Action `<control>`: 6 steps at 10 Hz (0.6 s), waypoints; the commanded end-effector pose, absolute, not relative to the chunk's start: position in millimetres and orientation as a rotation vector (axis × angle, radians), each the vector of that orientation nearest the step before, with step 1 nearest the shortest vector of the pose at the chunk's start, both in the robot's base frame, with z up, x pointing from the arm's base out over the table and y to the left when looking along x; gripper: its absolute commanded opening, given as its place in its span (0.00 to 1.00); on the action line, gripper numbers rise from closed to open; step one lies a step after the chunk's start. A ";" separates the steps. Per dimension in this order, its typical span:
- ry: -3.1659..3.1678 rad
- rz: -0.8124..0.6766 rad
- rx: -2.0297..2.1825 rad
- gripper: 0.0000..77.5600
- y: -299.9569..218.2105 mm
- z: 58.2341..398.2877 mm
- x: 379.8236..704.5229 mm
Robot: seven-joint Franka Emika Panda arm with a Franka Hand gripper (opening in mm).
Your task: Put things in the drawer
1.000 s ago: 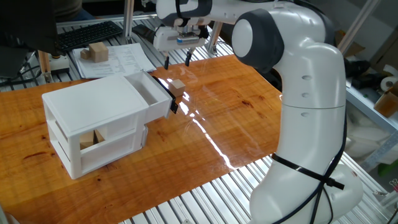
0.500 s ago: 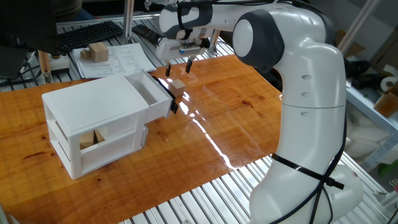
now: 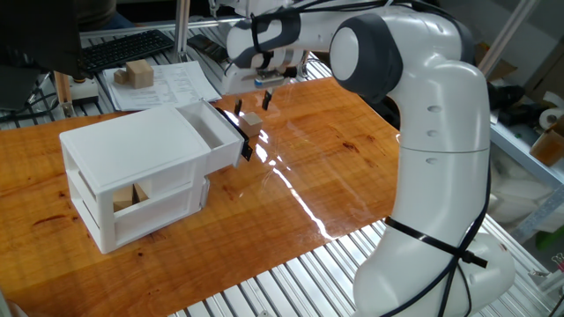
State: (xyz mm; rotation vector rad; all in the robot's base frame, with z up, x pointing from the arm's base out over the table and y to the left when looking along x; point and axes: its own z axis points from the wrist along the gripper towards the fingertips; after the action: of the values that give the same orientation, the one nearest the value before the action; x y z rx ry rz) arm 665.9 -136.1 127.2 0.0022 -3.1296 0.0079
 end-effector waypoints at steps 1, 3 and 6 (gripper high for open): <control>-3.157 0.001 0.037 1.00 -141.8 109.4 664.0; -3.157 0.003 0.049 1.00 -142.0 107.0 664.4; -3.181 0.004 0.051 1.00 -135.9 90.4 661.4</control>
State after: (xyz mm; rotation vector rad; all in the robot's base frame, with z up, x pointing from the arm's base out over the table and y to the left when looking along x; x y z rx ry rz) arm 661.9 -138.2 94.0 0.0527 -3.1669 0.0028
